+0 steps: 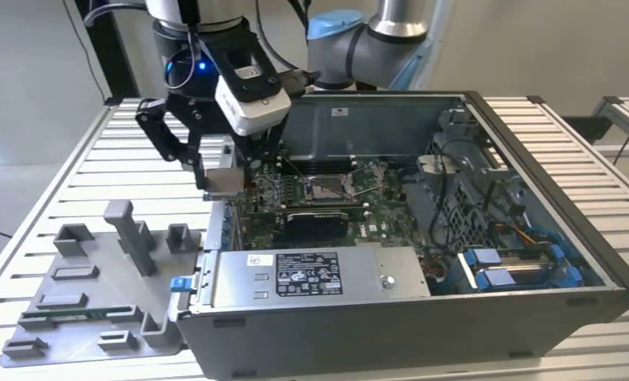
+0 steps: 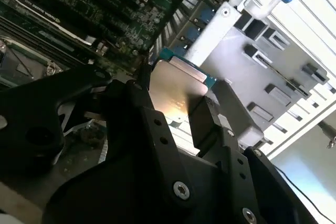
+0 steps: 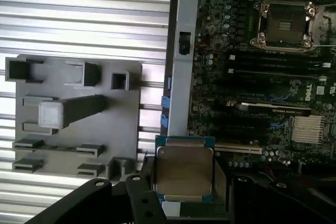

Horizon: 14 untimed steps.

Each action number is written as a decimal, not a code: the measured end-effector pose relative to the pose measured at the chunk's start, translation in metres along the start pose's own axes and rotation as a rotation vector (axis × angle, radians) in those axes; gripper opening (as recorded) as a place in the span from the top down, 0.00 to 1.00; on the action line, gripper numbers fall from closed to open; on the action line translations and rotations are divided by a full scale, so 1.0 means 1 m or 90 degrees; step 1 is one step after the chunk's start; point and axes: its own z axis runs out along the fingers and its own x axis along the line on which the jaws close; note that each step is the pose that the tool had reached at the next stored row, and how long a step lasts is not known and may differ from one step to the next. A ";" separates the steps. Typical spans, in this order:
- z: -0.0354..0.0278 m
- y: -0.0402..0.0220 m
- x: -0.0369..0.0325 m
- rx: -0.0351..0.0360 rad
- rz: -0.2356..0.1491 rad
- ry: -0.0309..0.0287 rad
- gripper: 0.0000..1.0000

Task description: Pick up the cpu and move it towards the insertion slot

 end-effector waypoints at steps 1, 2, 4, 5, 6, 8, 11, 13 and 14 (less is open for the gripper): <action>-0.0001 -0.0002 -0.0034 -0.0001 0.000 0.0000 1.00; -0.0001 -0.0003 -0.0071 -0.0001 0.000 0.0000 1.00; -0.0003 -0.0006 -0.0135 -0.0002 0.000 0.0000 1.00; -0.0004 -0.0008 -0.0168 -0.0002 0.000 0.0000 1.00; -0.0004 -0.0009 -0.0202 -0.0003 0.000 0.0000 1.00; -0.0006 -0.0013 -0.0274 -0.0004 0.000 0.0000 1.00; -0.0008 -0.0019 -0.0393 -0.0007 0.000 0.0000 1.00; -0.0010 -0.0023 -0.0481 -0.0012 0.000 -0.0001 1.00; -0.0011 -0.0025 -0.0526 -0.0014 0.000 -0.0001 1.00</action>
